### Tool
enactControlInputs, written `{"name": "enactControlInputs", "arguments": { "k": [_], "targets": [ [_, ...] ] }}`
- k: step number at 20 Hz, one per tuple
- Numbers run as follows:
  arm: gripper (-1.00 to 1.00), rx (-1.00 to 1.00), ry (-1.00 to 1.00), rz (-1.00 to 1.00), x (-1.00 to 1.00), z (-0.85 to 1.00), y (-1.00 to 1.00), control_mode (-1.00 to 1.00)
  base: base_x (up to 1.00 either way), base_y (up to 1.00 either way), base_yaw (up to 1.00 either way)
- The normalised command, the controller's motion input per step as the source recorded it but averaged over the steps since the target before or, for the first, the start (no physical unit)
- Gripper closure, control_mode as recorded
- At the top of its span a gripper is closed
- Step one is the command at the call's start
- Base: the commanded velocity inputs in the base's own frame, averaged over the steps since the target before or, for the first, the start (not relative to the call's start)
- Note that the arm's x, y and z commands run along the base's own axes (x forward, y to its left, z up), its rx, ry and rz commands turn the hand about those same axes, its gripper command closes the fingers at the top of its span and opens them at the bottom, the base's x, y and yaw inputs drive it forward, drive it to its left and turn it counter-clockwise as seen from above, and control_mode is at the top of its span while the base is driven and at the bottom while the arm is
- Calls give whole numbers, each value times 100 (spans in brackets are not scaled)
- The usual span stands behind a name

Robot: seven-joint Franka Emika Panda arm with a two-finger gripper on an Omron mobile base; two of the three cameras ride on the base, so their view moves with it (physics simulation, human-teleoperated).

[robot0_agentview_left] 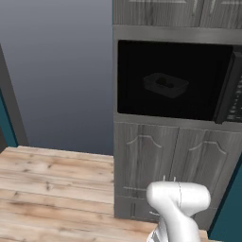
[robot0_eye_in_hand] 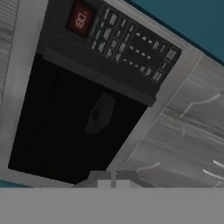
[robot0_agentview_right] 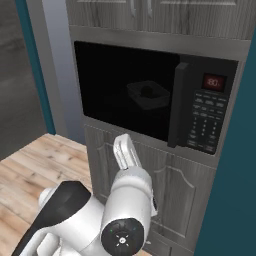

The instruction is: Place the tupperware containing the fish and squash meal in the microwave. Close the microwave door and press the start button to reheat the meal.

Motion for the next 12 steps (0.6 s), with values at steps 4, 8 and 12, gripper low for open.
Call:
{"name": "enactControlInputs", "arguments": {
  "k": [4, 8, 12],
  "targets": [
    [100, 9, 0, -3, 31, 0, -18, -100, 0, 0, 0],
    [100, 11, 0, -2, 29, 0, -23, -100, 0, 0, 0],
    [100, 12, 0, 0, 32, -3, -21, -100, 0, 0, 0]
  ]
}}
